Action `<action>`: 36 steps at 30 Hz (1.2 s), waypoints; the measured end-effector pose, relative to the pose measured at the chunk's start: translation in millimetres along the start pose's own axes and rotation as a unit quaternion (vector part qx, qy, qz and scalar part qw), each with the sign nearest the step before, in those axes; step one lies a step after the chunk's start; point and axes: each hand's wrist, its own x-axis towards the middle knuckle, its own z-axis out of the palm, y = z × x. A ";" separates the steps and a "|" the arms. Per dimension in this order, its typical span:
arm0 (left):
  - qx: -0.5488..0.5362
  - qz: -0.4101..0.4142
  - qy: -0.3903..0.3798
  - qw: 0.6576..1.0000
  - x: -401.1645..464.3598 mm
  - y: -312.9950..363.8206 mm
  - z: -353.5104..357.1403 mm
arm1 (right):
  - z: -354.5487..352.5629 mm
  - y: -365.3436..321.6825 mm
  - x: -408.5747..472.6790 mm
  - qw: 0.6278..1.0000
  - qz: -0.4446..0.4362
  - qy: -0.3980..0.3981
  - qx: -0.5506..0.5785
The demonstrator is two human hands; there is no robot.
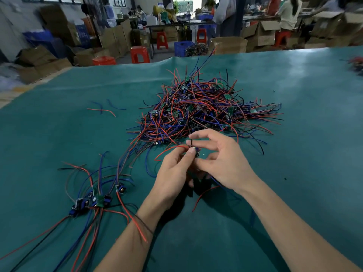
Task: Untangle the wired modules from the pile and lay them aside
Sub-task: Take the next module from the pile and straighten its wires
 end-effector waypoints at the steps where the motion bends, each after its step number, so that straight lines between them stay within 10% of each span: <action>1: 0.003 -0.005 0.011 1.000 0.6 -0.4 -0.3 | 0.2 0.4 0.0 1.000 0.001 -0.013 -0.003; 13: 0.007 -0.004 -0.009 1.000 0.5 4.0 0.7 | -4.7 3.8 4.6 0.989 0.007 0.087 -0.119; 24: -0.033 -0.047 -0.053 0.997 -3.2 9.9 -2.0 | -12.5 -1.4 3.2 0.954 0.168 -0.117 0.217; 36: 0.008 -0.017 0.006 1.000 0.6 2.6 -0.7 | -20.0 10.9 12.3 0.951 0.147 0.032 0.270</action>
